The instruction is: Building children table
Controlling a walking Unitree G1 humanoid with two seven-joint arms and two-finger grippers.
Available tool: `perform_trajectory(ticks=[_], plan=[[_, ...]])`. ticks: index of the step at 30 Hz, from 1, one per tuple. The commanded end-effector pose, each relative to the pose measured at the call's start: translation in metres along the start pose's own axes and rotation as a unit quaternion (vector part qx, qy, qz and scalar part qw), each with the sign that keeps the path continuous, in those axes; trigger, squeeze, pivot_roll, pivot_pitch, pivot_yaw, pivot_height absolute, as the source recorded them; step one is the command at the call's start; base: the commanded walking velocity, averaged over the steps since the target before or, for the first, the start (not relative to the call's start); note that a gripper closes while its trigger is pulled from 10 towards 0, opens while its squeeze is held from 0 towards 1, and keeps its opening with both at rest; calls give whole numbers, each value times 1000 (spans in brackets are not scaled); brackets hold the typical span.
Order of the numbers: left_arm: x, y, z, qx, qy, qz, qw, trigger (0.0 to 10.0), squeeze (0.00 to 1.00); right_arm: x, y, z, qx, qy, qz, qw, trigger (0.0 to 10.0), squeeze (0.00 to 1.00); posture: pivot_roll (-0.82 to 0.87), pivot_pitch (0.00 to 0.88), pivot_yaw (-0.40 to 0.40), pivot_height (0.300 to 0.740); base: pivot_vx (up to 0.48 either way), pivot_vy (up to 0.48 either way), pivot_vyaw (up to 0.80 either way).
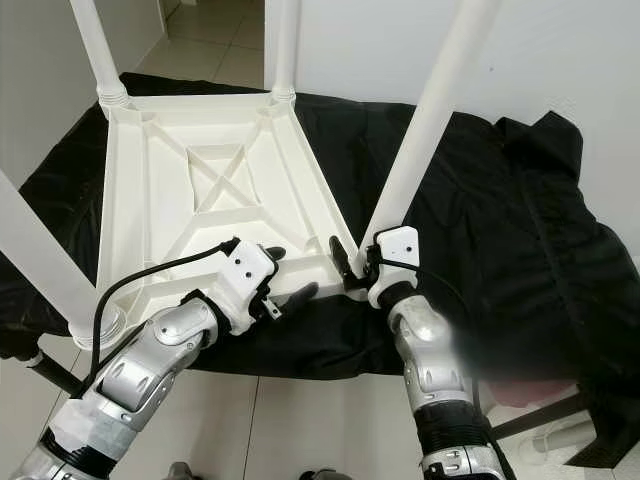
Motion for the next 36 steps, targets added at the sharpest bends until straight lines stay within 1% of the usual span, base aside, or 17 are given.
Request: perform_trajectory(ticks=[1, 10, 21, 29, 36], plan=[[7, 0, 0, 1, -26, 4, 1000, 10000, 0, 2, 0, 0, 5, -5, -8, 1000, 10000, 0, 53, 78, -78, 740, 0, 0, 0], [7, 3, -3, 7, -30, 4, 1000, 10000, 0, 2, 2, 1, 9, -4, -9, 1000, 10000, 0, 49, 77, -76, 740, 0, 0, 0], [7, 2, -3, 4, -30, 4, 1000, 10000, 0, 3, 3, 1, 11, -4, -17, 1000, 10000, 0, 51, 77, -77, 740, 0, 0, 0], [7, 3, -3, 5, -31, 4, 999, 10000, 0, 6, 5, 2, 13, -6, -13, 1000, 10000, 0, 47, 76, -76, 740, 0, 0, 0], [7, 3, -3, 5, -30, 4, 1000, 10000, 0, 5, 5, 2, 12, -6, -15, 1000, 10000, 0, 45, 76, -76, 740, 0, 0, 0]])
Point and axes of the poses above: a point about 5 cm out from each wrist's last joint towards the gripper, its own z axis pointing back from the gripper into the wrist, its own y axis along the axis of the wrist's last joint, x = y × z, the point moved 6 cm from there along -z, pointing out of the wrist towards the gripper, and after that the axes turned 3 degrees about -z, right-handed, at the moved point
